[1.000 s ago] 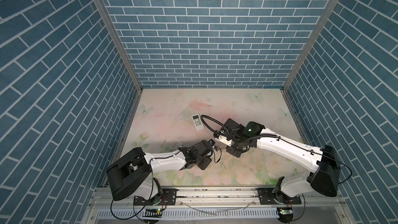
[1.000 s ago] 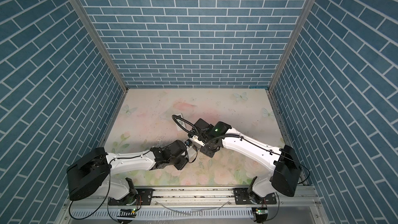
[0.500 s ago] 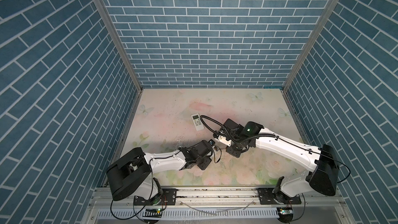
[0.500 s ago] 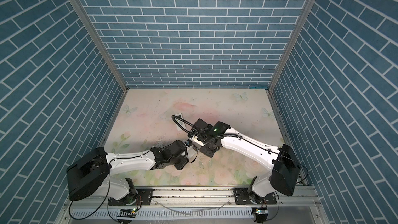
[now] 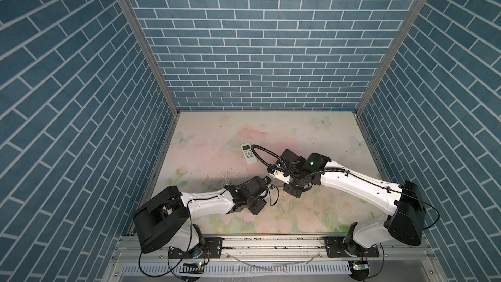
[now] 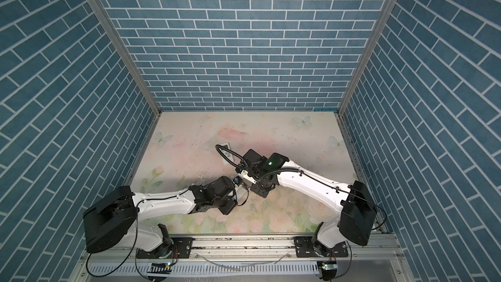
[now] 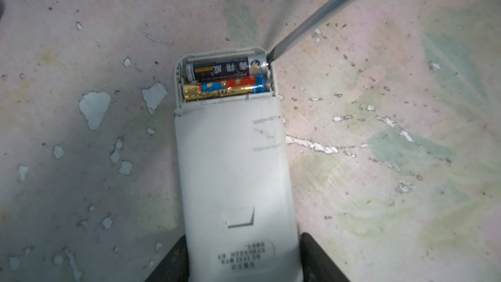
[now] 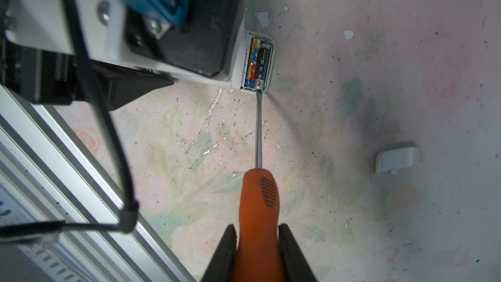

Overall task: Unload the batteries from the remote control
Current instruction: 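Insert the screwdriver tip beside the batteries with the right gripper while left holds remote, then pry the black-silver battery out with the screwdriver tip using the right gripper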

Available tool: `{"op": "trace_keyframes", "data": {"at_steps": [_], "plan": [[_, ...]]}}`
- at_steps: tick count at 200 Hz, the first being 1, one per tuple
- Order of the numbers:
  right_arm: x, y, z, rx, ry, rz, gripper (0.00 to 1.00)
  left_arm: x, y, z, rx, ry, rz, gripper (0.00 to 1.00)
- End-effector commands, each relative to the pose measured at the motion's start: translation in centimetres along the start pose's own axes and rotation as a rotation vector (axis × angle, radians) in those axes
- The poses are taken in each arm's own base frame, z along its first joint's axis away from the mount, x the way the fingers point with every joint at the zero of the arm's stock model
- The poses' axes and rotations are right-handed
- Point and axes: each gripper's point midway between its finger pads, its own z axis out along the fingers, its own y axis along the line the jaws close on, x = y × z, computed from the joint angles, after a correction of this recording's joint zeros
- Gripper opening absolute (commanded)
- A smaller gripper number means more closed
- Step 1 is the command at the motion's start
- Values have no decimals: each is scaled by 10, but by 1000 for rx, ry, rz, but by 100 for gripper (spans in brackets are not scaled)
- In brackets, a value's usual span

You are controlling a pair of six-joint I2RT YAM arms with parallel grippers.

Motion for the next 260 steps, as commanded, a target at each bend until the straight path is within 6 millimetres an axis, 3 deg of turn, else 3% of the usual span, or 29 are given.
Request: {"op": "trace_keyframes", "data": {"at_steps": [1,68,141,260], "plan": [[7,8,14,-30,30,-53,0,-4,0,0,-8,9,39,64],[0,10,13,-17,-6,-85,0,-10,-6,14,16,15,104,60],[-10,5,6,32,-63,-89,0,-7,-12,14,56,-5,119,57],[-38,-16,-27,147,-242,-15,0,0,-17,17,89,14,121,53]]}}
